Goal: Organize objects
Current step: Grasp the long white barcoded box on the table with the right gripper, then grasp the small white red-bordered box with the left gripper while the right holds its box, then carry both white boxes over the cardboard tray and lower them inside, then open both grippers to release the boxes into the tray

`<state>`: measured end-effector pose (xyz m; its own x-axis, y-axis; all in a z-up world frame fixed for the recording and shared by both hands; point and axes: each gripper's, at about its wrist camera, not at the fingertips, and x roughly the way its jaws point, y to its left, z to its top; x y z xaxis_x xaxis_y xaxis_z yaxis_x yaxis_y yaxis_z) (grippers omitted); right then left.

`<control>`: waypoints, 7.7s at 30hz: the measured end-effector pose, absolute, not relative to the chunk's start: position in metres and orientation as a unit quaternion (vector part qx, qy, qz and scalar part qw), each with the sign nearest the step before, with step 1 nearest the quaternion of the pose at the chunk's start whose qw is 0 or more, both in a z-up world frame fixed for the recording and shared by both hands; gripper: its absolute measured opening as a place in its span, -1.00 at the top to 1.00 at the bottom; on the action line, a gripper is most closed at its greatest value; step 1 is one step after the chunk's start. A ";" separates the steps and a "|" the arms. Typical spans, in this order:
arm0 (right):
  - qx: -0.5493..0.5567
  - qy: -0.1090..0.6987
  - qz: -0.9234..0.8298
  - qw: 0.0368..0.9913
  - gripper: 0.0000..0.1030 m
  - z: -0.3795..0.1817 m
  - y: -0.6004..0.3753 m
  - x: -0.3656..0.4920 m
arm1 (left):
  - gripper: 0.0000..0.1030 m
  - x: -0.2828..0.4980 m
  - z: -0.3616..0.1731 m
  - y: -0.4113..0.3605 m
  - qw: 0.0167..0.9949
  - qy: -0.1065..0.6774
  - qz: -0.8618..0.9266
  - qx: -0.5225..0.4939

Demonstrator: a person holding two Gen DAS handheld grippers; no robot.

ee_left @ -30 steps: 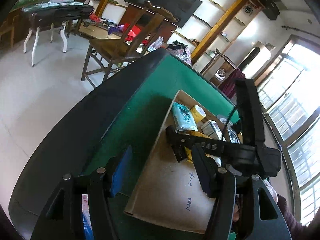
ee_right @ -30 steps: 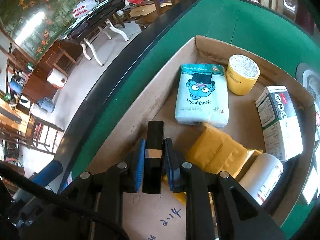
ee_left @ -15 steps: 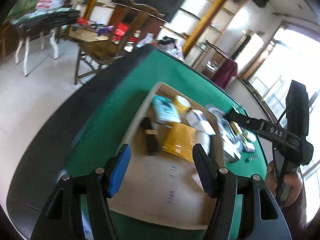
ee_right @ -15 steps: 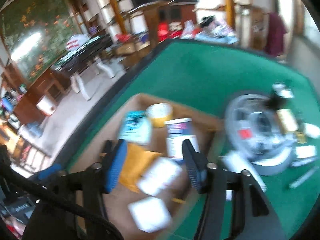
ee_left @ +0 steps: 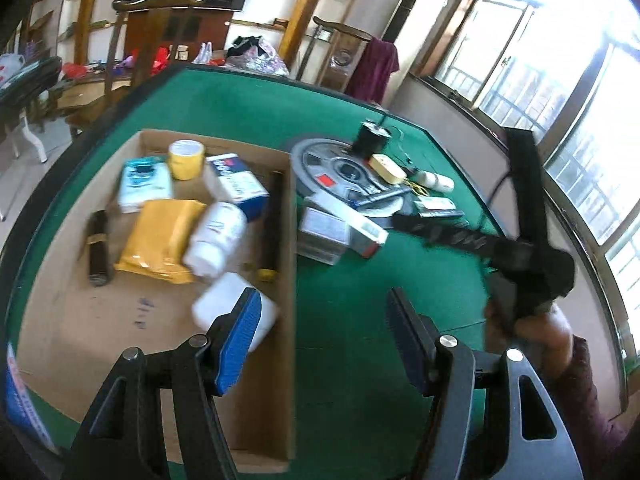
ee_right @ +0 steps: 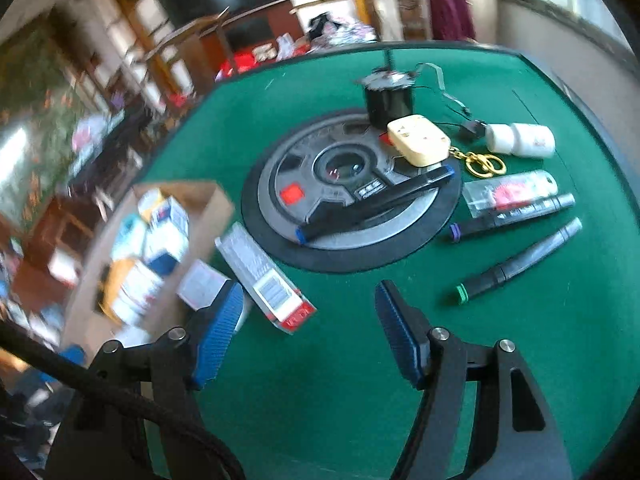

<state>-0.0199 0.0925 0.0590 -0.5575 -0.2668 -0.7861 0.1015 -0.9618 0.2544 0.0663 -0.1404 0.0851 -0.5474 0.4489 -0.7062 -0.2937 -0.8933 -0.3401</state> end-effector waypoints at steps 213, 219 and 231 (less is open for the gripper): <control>0.490 0.087 -0.832 0.245 0.52 0.028 -0.152 0.014 | 0.32 -0.020 0.031 -0.294 0.044 -0.132 0.867 -0.479; 0.495 0.065 -0.832 0.240 0.51 0.028 -0.145 0.009 | -0.08 -0.007 0.043 -0.291 0.059 -0.141 0.874 -0.462; 0.462 0.015 -0.849 0.258 0.12 0.055 -0.128 0.031 | -0.30 0.034 0.086 -0.290 0.030 -0.128 0.900 -0.417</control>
